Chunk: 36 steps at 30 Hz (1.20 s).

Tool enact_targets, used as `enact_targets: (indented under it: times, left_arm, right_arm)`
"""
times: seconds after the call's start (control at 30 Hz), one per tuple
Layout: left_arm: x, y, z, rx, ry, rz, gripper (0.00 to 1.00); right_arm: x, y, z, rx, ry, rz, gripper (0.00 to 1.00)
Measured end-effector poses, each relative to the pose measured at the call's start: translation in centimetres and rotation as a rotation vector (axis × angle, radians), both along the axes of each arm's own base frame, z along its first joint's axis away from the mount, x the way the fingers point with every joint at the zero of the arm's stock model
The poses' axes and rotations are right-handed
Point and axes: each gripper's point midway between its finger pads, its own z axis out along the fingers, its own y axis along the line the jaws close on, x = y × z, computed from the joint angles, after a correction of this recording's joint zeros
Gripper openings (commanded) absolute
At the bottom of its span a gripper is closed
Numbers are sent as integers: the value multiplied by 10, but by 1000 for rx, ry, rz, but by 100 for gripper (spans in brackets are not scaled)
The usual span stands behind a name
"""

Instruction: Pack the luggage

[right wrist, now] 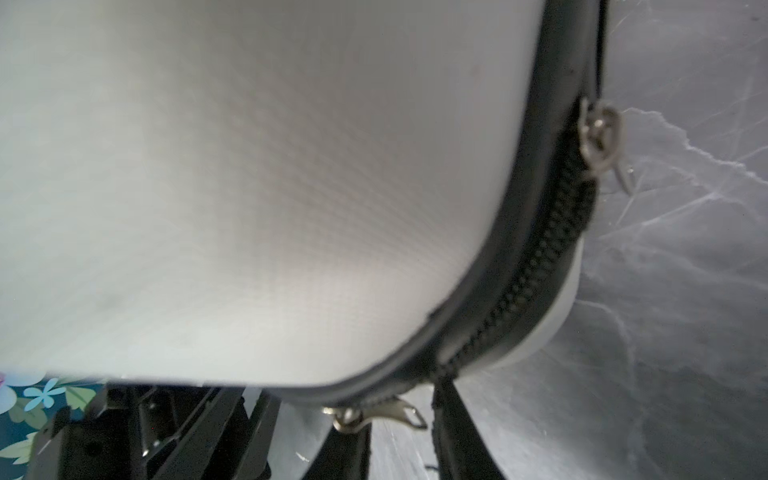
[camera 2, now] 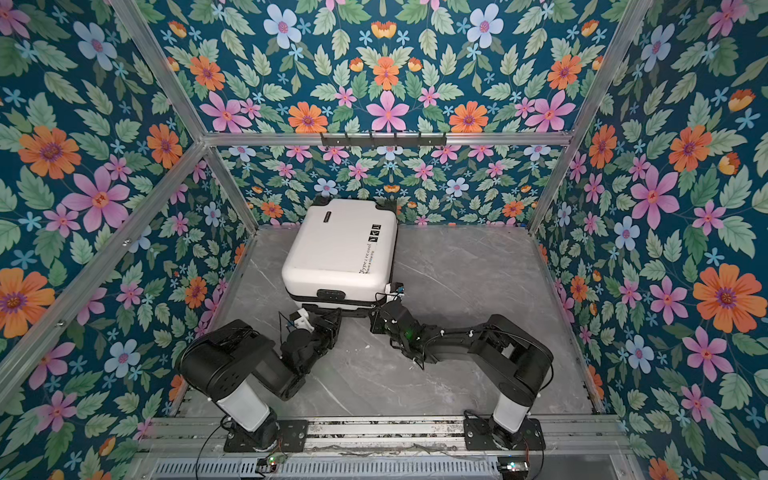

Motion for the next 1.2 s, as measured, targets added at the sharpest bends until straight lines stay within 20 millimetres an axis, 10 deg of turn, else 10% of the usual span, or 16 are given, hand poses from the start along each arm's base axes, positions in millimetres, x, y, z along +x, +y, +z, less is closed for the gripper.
enact_targets:
  times: [0.3,1.2]
  left_arm:
    - [-2,1,-1,1,3,1,0]
    - [-23,17,-6,-2,25,19,0]
  right_arm:
    - [-2,5,6,33,-28,38,0]
    - [-1,-50,14,55,-43,-49,0]
